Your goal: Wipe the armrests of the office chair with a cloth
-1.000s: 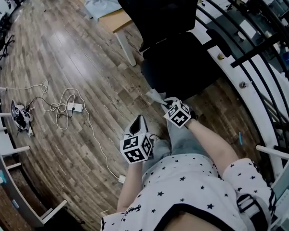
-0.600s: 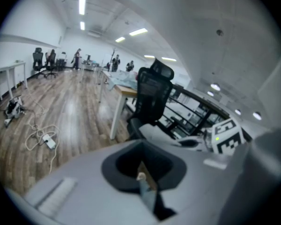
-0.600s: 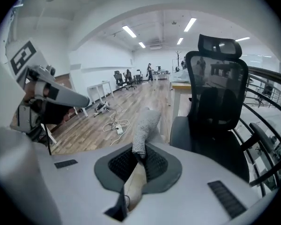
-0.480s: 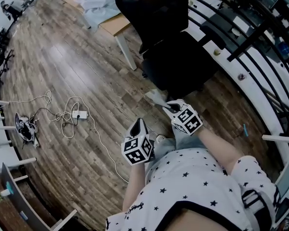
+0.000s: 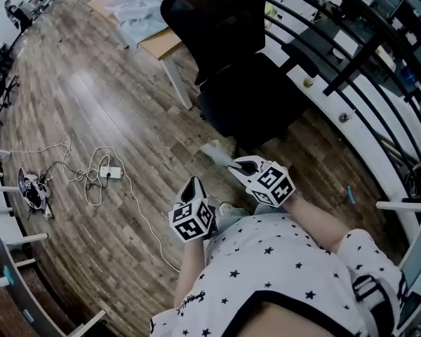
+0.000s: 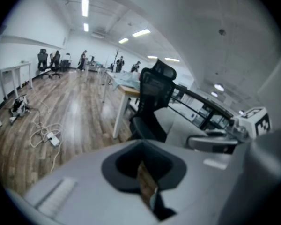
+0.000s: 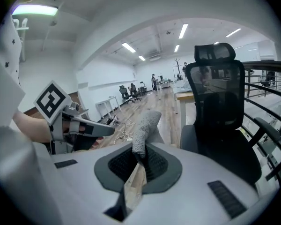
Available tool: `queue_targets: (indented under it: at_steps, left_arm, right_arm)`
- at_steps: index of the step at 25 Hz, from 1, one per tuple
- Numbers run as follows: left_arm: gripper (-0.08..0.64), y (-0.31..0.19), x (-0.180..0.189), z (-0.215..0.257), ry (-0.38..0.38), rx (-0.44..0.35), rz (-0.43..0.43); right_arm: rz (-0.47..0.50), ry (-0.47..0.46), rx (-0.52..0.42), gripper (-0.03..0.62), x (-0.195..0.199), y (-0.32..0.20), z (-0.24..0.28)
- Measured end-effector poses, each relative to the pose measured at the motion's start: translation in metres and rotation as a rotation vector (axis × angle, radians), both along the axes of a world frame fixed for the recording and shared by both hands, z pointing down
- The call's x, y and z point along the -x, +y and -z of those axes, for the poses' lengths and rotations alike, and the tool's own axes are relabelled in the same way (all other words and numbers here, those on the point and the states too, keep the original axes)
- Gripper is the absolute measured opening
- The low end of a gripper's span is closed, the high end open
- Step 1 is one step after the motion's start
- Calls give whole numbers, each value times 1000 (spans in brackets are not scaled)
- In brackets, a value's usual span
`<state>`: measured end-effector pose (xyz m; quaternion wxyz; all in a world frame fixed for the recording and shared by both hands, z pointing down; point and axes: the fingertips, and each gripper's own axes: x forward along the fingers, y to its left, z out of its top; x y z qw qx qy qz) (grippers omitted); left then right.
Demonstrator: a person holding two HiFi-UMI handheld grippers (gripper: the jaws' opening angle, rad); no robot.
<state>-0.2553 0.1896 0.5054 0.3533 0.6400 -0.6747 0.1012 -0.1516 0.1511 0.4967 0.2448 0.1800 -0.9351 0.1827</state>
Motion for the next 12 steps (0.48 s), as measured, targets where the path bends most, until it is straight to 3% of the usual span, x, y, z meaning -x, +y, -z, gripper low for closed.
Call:
queue_targets:
  at_steps: [4, 12]
  left_arm:
    - [3, -20, -32, -2, -20, 15, -36]
    - [3, -87, -126, 9, -23, -7, -96]
  right_arm:
    - [-25, -25, -29, 28, -37, -24, 17]
    - [-124, -43, -50, 28, -146, -84, 30]
